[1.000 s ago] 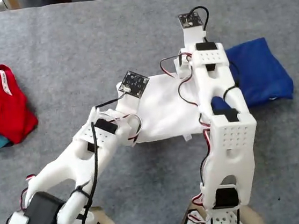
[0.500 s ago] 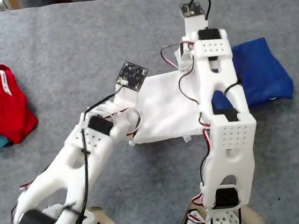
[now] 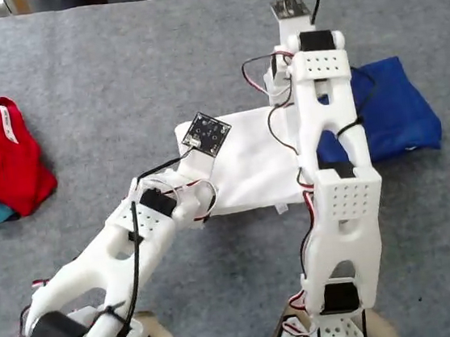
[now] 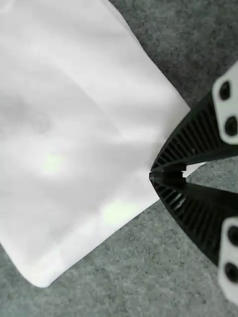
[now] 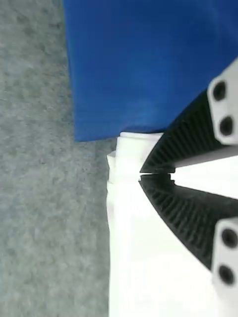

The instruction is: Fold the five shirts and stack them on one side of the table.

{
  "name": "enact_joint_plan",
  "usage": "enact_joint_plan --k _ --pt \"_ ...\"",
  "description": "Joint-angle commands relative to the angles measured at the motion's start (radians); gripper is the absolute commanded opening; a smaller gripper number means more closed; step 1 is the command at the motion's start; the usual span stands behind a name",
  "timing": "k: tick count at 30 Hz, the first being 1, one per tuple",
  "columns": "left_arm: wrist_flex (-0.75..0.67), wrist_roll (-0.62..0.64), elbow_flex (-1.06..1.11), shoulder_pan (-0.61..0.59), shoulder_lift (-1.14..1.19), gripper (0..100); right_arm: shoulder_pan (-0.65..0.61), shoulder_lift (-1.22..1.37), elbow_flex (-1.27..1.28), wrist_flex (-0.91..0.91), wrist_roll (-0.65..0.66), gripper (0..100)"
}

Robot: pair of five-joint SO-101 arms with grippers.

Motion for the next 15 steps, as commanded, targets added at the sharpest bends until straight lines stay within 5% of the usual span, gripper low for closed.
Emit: enact_joint_plan --k 1,8,15 --pt "-0.037 0.003 -0.025 0.005 0.092 3 -0.009 0.031 0.018 -0.071 -0.032 1.4" --pt "-0.043 -0.003 -0.076 0.013 0.129 3 -0.011 0.134 -0.024 -0.097 -0.097 1.4" --pt "-0.021 -0.005 -0.136 -0.01 0.127 3 0.02 0.108 -0.16 0.086 -0.112 1.4"
